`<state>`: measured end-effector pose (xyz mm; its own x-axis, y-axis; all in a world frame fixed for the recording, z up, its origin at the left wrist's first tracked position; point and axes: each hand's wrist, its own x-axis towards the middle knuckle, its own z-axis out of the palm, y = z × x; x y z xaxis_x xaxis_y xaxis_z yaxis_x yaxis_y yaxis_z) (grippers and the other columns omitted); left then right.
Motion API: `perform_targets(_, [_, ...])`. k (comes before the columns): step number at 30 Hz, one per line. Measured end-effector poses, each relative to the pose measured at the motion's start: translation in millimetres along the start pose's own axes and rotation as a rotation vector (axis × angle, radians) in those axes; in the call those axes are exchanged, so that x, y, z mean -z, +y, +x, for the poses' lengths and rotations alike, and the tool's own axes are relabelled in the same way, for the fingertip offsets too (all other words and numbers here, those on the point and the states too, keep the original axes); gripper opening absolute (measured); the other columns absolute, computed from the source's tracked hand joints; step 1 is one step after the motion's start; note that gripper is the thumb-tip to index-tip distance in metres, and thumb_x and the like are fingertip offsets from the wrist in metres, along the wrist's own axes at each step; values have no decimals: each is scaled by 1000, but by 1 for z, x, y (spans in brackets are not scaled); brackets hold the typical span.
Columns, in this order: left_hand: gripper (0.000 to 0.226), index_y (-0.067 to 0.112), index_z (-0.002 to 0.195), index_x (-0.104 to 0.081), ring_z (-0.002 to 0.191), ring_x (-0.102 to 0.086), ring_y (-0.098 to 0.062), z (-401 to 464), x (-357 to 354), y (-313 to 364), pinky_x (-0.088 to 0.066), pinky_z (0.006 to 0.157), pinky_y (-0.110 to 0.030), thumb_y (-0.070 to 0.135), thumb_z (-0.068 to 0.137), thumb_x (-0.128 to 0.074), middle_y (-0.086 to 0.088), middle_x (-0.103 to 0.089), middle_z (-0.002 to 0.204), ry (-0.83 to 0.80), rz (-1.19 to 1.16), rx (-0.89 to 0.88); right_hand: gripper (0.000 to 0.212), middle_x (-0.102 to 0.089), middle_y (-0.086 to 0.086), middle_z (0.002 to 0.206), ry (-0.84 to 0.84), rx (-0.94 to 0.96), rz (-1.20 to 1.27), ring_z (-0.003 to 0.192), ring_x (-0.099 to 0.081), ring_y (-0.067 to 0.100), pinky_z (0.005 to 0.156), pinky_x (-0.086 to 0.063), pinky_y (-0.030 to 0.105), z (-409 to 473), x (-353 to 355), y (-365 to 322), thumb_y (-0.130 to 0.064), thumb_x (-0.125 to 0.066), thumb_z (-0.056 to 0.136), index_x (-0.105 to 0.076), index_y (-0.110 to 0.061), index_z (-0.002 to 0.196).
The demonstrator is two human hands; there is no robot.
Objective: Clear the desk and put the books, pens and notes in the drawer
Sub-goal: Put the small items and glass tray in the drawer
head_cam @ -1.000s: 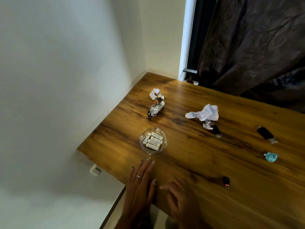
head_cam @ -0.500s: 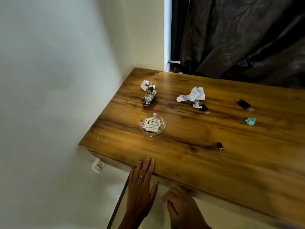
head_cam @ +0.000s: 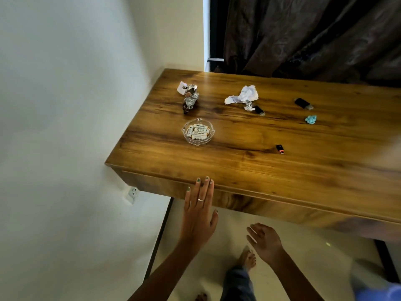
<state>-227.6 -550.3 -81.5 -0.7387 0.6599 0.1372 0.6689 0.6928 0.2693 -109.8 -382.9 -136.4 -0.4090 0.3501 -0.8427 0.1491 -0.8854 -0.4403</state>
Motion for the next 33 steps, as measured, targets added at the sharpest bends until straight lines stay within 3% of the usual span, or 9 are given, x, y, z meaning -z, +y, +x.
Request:
perform_targets(2, [79, 13, 151, -18, 146, -8, -21, 2, -4, -1, -13, 116, -42, 34, 83, -54, -4, -13, 158, 5, 8, -2, 29, -58, 14, 117, -21, 1, 75, 121, -48, 29, 103, -35, 41, 11, -5, -8, 4, -36, 93, -50, -2, 117])
perform_targets(5, [79, 12, 150, -20, 146, -9, -22, 2, -4, -2, -18, 117, -43, 32, 82, -55, -5, -17, 158, 10, 26, -2, 26, -70, 8, 69, -72, 69, 108, 93, -57, 23, 89, -43, 36, 19, -10, -20, 12, -36, 86, -55, -4, 79])
perform_targets(9, [80, 12, 150, -20, 146, -10, -22, 1, -1, -4, -14, 117, -41, 29, 81, -56, -5, -18, 157, 18, 36, -26, 46, -65, 9, 63, -108, 93, 174, 81, -56, 20, 88, -45, 31, 28, -8, -12, 17, -32, 85, -61, -4, 57])
perform_targets(13, [74, 12, 150, -21, 145, -12, -22, 2, 2, -5, -18, 115, -43, 35, 85, -49, -5, -19, 157, 17, 55, -37, 34, -59, 11, 74, -77, 44, 236, 83, -55, 22, 94, -45, 33, 35, -5, -11, 21, -28, 74, -50, -4, 75])
perform_targets(16, [68, 11, 149, -24, 145, -13, -21, 1, 5, -3, -15, 117, -43, 40, 90, -41, -6, -21, 156, 25, 14, -40, 33, -62, 10, 61, -83, 43, 217, 80, -55, 22, 86, -47, 34, 29, 2, -5, 20, -33, 59, -48, -5, 73])
perform_targets(21, [65, 11, 148, -27, 145, -17, -22, -7, 7, -4, -11, 116, -43, 46, 94, -34, -5, -22, 156, 5, 13, -67, 31, -56, 17, 77, -38, 32, 141, 83, -57, 27, 77, -47, 39, 8, 21, 16, 21, -29, 75, -43, -7, 68])
perform_targets(28, [64, 12, 143, -38, 141, -23, -18, -47, 10, -9, -18, 113, -36, 53, 97, -19, -3, -38, 149, -25, -27, -124, 14, -66, 18, 85, -12, -53, -515, 71, -58, 28, 61, -42, 29, -90, 23, 36, -5, -48, 91, -61, 0, 90])
perform_targets(30, [64, 12, 140, -43, 138, -29, -18, -56, 12, -8, -23, 112, -36, 53, 98, -17, -4, -44, 145, -31, -34, -113, 19, -69, 15, 84, -97, 82, -704, 72, -63, 23, 61, -47, 26, -120, 15, 39, 1, -48, 91, -66, -5, 87])
perform_targets(33, [64, 12, 136, -48, 133, -41, -21, -69, 15, -6, -38, 106, -41, 53, 98, -16, -4, -49, 141, -43, -22, -110, 26, -69, -2, 87, -172, 670, -955, 79, -63, 6, 69, -50, 22, -158, 7, 41, -5, -48, 92, -68, -21, 86])
